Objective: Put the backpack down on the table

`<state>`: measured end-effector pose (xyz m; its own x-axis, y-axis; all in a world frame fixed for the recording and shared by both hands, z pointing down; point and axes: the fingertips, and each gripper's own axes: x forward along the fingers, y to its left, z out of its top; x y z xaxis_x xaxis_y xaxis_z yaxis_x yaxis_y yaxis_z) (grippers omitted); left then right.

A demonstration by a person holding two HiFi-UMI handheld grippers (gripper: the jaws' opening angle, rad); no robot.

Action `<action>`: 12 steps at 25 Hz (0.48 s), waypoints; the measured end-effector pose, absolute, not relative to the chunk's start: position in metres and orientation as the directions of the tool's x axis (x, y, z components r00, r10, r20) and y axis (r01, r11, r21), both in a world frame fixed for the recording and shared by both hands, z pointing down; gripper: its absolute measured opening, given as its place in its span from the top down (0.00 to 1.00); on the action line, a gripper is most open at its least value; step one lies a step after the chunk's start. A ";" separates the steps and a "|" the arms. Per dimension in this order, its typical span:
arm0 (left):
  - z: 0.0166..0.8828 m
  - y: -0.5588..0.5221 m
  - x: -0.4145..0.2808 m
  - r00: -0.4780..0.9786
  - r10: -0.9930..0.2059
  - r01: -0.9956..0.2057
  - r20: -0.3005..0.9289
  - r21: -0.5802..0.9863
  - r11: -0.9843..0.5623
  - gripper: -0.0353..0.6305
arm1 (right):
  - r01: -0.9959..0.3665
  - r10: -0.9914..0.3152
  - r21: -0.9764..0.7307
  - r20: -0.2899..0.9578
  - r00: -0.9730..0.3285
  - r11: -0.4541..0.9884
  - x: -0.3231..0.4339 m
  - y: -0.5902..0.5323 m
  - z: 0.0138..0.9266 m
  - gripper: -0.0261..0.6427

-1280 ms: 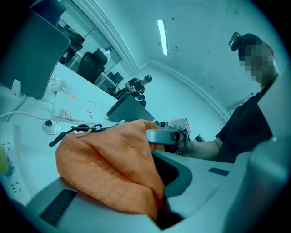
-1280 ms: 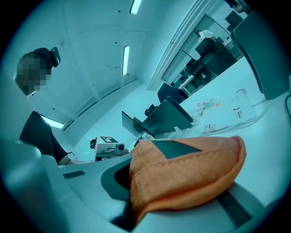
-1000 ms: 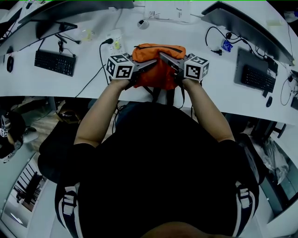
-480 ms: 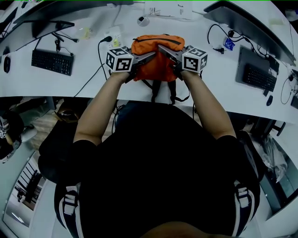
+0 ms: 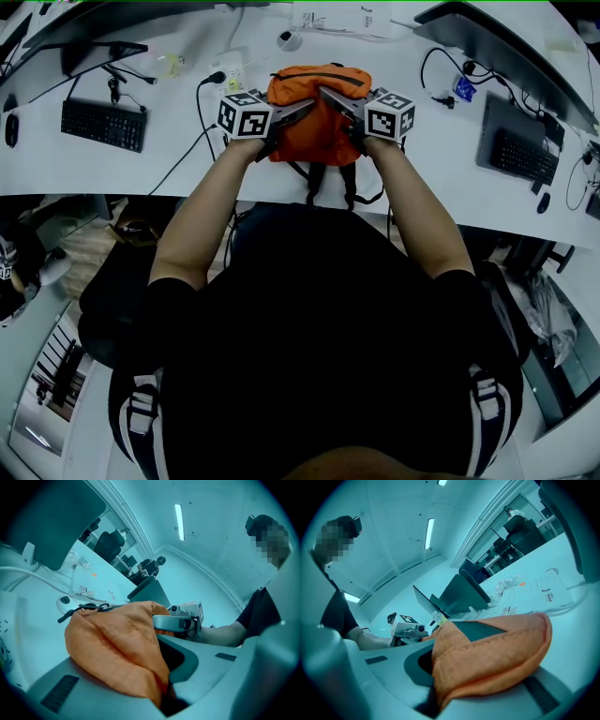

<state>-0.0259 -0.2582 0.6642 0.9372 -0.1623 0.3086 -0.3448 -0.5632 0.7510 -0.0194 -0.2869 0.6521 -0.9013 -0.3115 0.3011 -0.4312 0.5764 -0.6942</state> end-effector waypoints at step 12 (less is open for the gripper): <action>0.697 -0.261 -0.022 0.925 -0.145 -0.373 0.351 0.768 -0.520 0.84 | -0.458 -0.307 -0.707 0.341 -0.888 0.539 -0.014 -0.289 0.687 0.89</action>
<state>-0.0219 -0.2607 0.6974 0.9250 -0.1447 0.3514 -0.3732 -0.5203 0.7681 -0.0139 -0.2892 0.6867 -0.8883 -0.3073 0.3414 -0.4581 0.5390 -0.7068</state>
